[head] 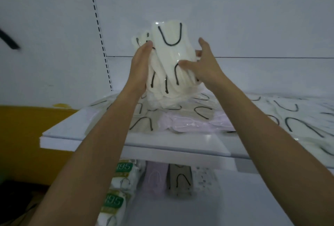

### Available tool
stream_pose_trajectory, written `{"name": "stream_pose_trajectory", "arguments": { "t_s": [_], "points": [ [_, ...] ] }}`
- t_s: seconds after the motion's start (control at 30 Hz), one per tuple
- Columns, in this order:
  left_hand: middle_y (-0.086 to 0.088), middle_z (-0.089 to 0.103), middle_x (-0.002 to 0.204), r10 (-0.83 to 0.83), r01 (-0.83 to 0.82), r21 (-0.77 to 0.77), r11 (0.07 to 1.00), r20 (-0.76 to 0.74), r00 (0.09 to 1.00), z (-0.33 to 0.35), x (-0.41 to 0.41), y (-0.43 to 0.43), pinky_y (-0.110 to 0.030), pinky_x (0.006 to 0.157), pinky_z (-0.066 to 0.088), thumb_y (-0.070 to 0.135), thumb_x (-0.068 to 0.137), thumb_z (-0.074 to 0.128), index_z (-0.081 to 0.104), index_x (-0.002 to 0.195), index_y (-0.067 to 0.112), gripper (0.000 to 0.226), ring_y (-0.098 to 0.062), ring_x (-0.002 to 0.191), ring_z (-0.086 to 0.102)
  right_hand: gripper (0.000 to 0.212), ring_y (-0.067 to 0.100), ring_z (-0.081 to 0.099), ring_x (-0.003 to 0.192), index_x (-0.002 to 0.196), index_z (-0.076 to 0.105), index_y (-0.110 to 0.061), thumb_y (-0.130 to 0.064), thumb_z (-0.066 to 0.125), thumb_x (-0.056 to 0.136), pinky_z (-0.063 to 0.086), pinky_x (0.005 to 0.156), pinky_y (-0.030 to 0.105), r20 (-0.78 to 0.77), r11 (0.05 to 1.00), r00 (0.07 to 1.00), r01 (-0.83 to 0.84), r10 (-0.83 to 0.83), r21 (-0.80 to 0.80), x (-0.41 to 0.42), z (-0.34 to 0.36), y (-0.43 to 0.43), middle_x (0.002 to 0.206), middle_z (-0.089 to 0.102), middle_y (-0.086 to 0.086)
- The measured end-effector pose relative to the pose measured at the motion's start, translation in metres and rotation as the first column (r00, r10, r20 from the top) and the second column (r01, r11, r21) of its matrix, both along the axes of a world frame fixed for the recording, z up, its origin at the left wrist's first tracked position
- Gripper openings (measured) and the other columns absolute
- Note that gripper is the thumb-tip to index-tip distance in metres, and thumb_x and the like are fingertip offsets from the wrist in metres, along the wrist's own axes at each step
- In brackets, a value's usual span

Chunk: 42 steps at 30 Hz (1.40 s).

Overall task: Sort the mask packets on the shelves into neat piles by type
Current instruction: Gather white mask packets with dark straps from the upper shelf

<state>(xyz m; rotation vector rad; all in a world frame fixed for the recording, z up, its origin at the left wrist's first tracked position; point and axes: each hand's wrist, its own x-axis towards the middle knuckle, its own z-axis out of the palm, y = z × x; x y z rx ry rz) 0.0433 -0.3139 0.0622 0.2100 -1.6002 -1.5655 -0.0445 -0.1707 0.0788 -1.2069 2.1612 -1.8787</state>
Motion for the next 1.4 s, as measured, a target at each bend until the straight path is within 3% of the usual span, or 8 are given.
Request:
{"name": "stream_pose_trajectory", "arguments": {
  "t_s": [0.2, 0.4, 0.6, 0.8, 0.9, 1.07, 1.2, 1.4],
  "points": [
    [0.008, 0.057, 0.113, 0.201, -0.187, -0.222, 0.957, 0.043, 0.979, -0.029, 0.059, 0.052, -0.018, 0.073, 0.052, 0.004, 0.085, 0.057, 0.046, 0.128, 0.016, 0.046, -0.002, 0.097, 0.06, 0.101, 0.025, 0.035, 0.13, 0.149, 0.002, -0.013, -0.033, 0.072, 0.079, 0.034, 0.108, 0.043, -0.211, 0.984, 0.977, 0.044, -0.006, 0.175, 0.05, -0.031, 0.023, 0.14, 0.034, 0.01],
    [0.005, 0.044, 0.138, 0.054, -0.053, -0.041, 0.998, 0.021, 0.998, -0.077, 0.134, 0.102, -0.027, 0.075, 0.055, -0.001, 0.087, 0.052, 0.02, 0.146, 0.029, 0.073, -0.011, 0.108, 0.06, 0.089, -0.012, 0.053, 0.089, 0.148, -0.012, -0.029, -0.028, 0.057, 0.091, 0.05, 0.073, 0.008, 0.097, 0.959, 0.961, -0.268, 0.258, 0.096, 0.117, -0.092, 0.083, 0.141, 0.032, -0.007],
    [0.001, 0.047, 0.139, -0.108, 0.061, 0.215, 0.975, 0.214, 0.971, -0.175, 0.183, 0.151, -0.044, 0.1, 0.045, 0.016, 0.09, 0.057, 0.026, 0.144, 0.028, 0.063, -0.018, 0.12, 0.053, 0.074, 0.005, 0.041, 0.128, 0.136, -0.005, -0.039, -0.001, 0.044, 0.095, 0.046, 0.092, 0.012, 0.184, 0.969, 0.954, -0.218, 0.236, -0.114, 0.181, -0.205, 0.13, 0.155, 0.015, 0.0],
    [0.015, 0.054, 0.123, -0.365, 0.219, 0.348, 0.912, 0.44, 0.82, -0.287, 0.224, 0.205, -0.017, 0.078, 0.052, 0.007, 0.093, 0.051, 0.037, 0.127, 0.035, 0.046, 0.002, 0.104, 0.058, 0.074, 0.012, 0.016, 0.143, 0.135, -0.007, -0.046, -0.014, 0.047, 0.096, 0.028, 0.113, 0.032, 0.354, 0.986, 0.934, -0.103, 0.049, 0.135, 0.223, -0.31, 0.185, 0.158, 0.002, -0.005],
    [0.002, 0.055, 0.124, -0.313, 0.11, 0.362, 0.926, 0.57, 0.76, -0.332, 0.209, 0.22, -0.028, 0.086, 0.052, 0.007, 0.091, 0.054, 0.044, 0.128, 0.023, 0.042, -0.015, 0.11, 0.057, 0.082, 0.016, 0.04, 0.128, 0.146, -0.007, -0.029, -0.022, 0.054, 0.093, 0.043, 0.094, 0.026, 0.53, 0.962, 0.842, -0.053, -0.1, 0.266, 0.224, -0.352, 0.208, 0.151, 0.026, -0.002],
    [0.001, 0.046, 0.134, -0.358, 0.131, 0.368, 0.921, 0.66, 0.66, -0.366, 0.159, 0.239, -0.031, 0.095, 0.043, 0.01, 0.093, 0.052, 0.035, 0.137, 0.021, 0.049, -0.016, 0.116, 0.048, 0.083, 0.016, 0.033, 0.136, 0.148, 0.019, -0.024, -0.039, 0.064, 0.08, 0.039, 0.106, 0.03, 0.554, 0.944, 0.808, 0.007, -0.2, 0.331, 0.202, -0.406, 0.244, 0.149, 0.029, -0.007],
    [0.005, 0.041, 0.136, -0.491, 0.282, 0.402, 0.871, 0.721, 0.489, -0.379, 0.088, 0.256, -0.03, 0.102, 0.037, 0.031, 0.095, 0.049, 0.027, 0.144, 0.02, 0.055, -0.016, 0.125, 0.043, 0.062, 0.022, 0.048, 0.117, 0.144, 0.028, -0.01, -0.003, 0.055, 0.089, 0.045, 0.074, 0.014, 0.534, 0.916, 0.756, 0.226, -0.379, 0.331, 0.144, -0.423, 0.254, 0.139, 0.042, 0.009],
    [-0.003, 0.056, 0.097, -0.414, 0.361, 0.264, 0.894, 0.793, 0.447, -0.388, -0.034, 0.258, -0.02, 0.067, 0.041, 0.014, 0.095, 0.045, 0.053, 0.119, 0.007, 0.026, -0.015, 0.086, 0.053, 0.062, 0.029, 0.044, 0.125, 0.147, 0.025, -0.012, 0.002, 0.048, 0.091, 0.042, 0.09, 0.035, 0.609, 0.895, 0.656, 0.311, -0.446, 0.32, -0.005, -0.441, 0.249, 0.142, 0.039, 0.01]
  ]
}}
